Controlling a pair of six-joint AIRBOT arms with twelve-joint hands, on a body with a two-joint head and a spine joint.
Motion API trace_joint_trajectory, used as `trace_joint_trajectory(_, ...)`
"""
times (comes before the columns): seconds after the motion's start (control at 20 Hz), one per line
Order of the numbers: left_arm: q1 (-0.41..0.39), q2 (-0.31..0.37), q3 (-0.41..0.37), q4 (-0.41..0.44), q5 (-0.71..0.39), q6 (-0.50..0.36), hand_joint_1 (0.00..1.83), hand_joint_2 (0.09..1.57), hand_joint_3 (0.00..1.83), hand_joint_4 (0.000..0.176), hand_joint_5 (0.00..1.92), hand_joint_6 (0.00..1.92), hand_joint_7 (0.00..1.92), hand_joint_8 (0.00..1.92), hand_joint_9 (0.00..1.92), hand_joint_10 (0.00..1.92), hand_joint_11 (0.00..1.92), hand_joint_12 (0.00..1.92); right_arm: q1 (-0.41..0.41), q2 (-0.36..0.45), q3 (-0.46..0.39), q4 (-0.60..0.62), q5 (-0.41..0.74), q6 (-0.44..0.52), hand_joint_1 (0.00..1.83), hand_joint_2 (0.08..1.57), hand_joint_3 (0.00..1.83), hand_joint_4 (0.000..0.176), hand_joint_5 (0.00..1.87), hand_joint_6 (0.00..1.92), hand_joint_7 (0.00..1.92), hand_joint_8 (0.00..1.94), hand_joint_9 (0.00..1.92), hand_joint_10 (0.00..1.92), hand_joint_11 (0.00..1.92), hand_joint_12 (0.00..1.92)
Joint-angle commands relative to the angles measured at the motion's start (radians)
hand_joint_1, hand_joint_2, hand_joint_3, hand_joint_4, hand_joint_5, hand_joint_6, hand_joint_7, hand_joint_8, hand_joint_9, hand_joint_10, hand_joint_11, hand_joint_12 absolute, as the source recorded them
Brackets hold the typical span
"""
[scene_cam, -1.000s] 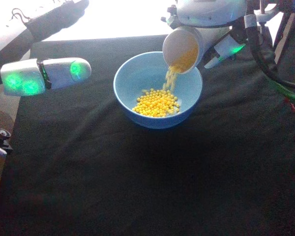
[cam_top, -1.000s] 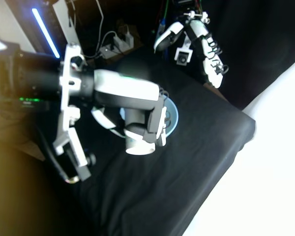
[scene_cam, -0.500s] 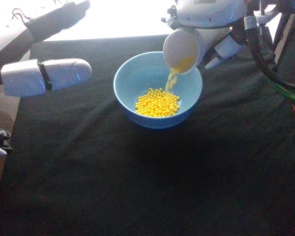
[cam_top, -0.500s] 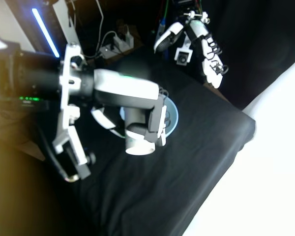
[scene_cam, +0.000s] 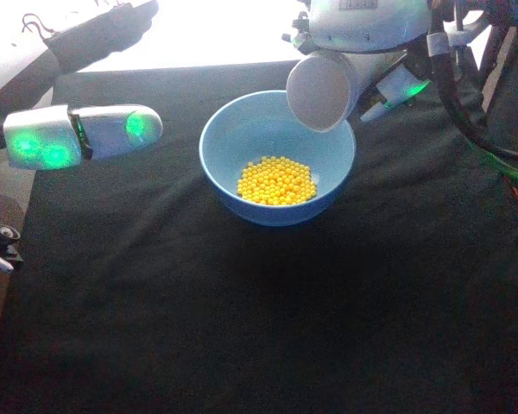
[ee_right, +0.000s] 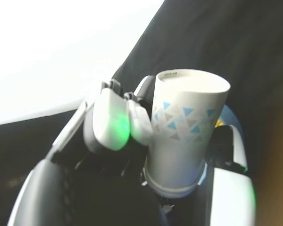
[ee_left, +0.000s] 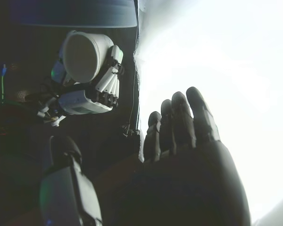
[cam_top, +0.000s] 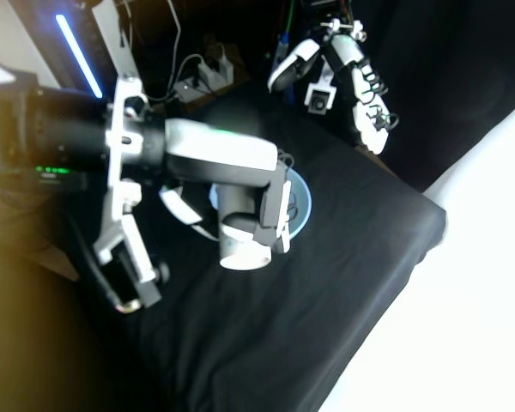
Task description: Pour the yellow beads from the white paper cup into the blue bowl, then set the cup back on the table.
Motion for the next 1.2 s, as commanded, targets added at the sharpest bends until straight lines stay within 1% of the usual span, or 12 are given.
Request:
trace_joint_trajectory(0.0, -0.013, -0.005, 0.005, -0.023, -0.119, -0.006, 0.44, 0.87, 0.01, 0.034, 0.2, 0.0, 0.25, 0.0, 0.28, 0.0, 0.01, 0.61, 0.021, 0.007, -0.003, 0.011, -0.032, -0.01, 1.1, 1.16, 0.01, 0.0, 1.06, 1.92, 1.3, 1.94, 1.43, 1.92, 1.56, 1.92)
trace_joint_trajectory(0.1, -0.013, -0.005, 0.005, -0.023, -0.12, -0.006, 0.44, 0.87, 0.0, 0.041, 0.21, 0.0, 0.24, 0.0, 0.27, 0.0, 0.01, 0.6, 0.021, 0.008, -0.003, 0.011, -0.035, -0.01, 1.16, 1.15, 0.0, 0.0, 1.0, 1.92, 1.27, 1.94, 1.42, 1.92, 1.53, 1.92)
trace_joint_trajectory(0.2, -0.012, -0.005, 0.004, -0.024, -0.122, -0.007, 0.45, 0.86, 0.0, 0.038, 0.2, 0.0, 0.24, 0.0, 0.27, 0.0, 0.01, 0.59, 0.021, 0.013, -0.003, 0.017, -0.043, -0.01, 1.15, 1.12, 0.0, 0.0, 0.97, 1.11, 1.23, 1.92, 1.37, 1.92, 1.46, 1.92)
trace_joint_trajectory(0.25, -0.012, -0.006, 0.004, -0.024, -0.122, -0.007, 0.45, 0.86, 0.0, 0.038, 0.2, 0.0, 0.24, 0.0, 0.27, 0.0, 0.01, 0.59, 0.021, 0.02, -0.003, 0.042, -0.05, -0.01, 1.15, 1.12, 0.0, 0.0, 0.97, 1.11, 1.23, 1.92, 1.37, 1.92, 1.46, 1.92)
trace_joint_trajectory(0.3, -0.012, -0.006, 0.004, -0.024, -0.122, -0.007, 0.45, 0.9, 0.0, 0.02, 0.2, 0.0, 0.25, 0.0, 0.28, 0.0, 0.04, 0.53, 0.021, 0.03, -0.002, 0.073, -0.055, -0.01, 1.25, 1.09, 0.0, 0.0, 1.0, 1.47, 1.28, 1.94, 1.45, 1.92, 1.52, 1.92)
trace_joint_trajectory(0.35, -0.013, -0.006, 0.004, -0.025, -0.123, -0.007, 0.45, 0.9, 0.0, 0.02, 0.21, 0.0, 0.24, 0.0, 0.28, 0.0, 0.06, 0.47, 0.021, 0.039, -0.001, 0.098, -0.055, -0.01, 1.18, 1.1, 0.0, 0.0, 1.01, 1.1, 1.32, 1.94, 1.48, 1.92, 1.53, 1.92)
trace_joint_trajectory(0.45, -0.013, -0.006, 0.004, -0.025, -0.124, -0.007, 0.45, 0.89, 0.0, 0.027, 0.2, 0.0, 0.24, 0.0, 0.27, 0.0, 0.07, 0.45, 0.021, 0.054, 0.003, 0.148, -0.054, -0.01, 1.17, 1.08, 0.0, 0.0, 1.07, 0.85, 1.34, 1.94, 1.53, 1.92, 1.57, 1.92)
trace_joint_trajectory(0.6, -0.013, -0.008, 0.003, -0.025, -0.126, -0.007, 0.45, 0.87, 0.0, 0.028, 0.22, 0.0, 0.26, 0.0, 0.3, 0.01, 0.11, 0.42, 0.021, 0.076, 0.035, 0.277, -0.02, -0.01, 1.17, 1.07, 0.0, 0.0, 1.1, 0.78, 1.26, 1.48, 1.37, 1.73, 1.37, 1.92)
trace_joint_trajectory(0.75, -0.013, -0.008, 0.002, -0.027, -0.127, -0.007, 0.45, 0.88, 0.01, 0.0, 0.2, 0.0, 0.25, 0.0, 0.31, 0.0, 0.12, 0.36, 0.021, 0.094, 0.103, 0.485, 0.052, -0.01, 1.16, 1.09, 0.0, 0.0, 1.04, 0.87, 1.19, 1.44, 1.27, 1.77, 1.28, 1.92)
trace_joint_trajectory(0.85, -0.012, -0.008, 0.001, -0.028, -0.13, -0.007, 0.47, 0.86, 0.0, 0.0, 0.2, 0.0, 0.26, 0.0, 0.32, 0.0, 0.13, 0.36, 0.02, 0.123, 0.121, 0.579, 0.079, -0.006, 1.17, 1.07, 0.0, 0.0, 1.1, 0.77, 1.15, 0.93, 1.11, 1.45, 1.04, 1.85)
trace_joint_trajectory(0.95, -0.012, -0.008, 0.0, -0.03, -0.134, -0.007, 0.48, 0.86, 0.0, 0.01, 0.2, 0.0, 0.25, 0.0, 0.31, 0.0, 0.12, 0.36, 0.019, 0.142, 0.126, 0.634, 0.094, -0.003, 1.14, 1.13, 0.0, 0.0, 0.96, 1.01, 1.18, 0.18, 1.12, 0.34, 0.8, 1.03)
trace_joint_trajectory(1.15, -0.011, -0.008, -0.001, -0.032, -0.136, -0.008, 0.46, 0.86, 0.0, 0.021, 0.2, 0.0, 0.25, 0.0, 0.3, 0.0, 0.14, 0.36, -0.033, 0.163, 0.165, 0.812, 0.156, -0.003, 1.13, 1.16, 0.0, 0.0, 0.91, 1.09, 1.26, 0.0, 1.29, 0.01, 1.14, 0.42)
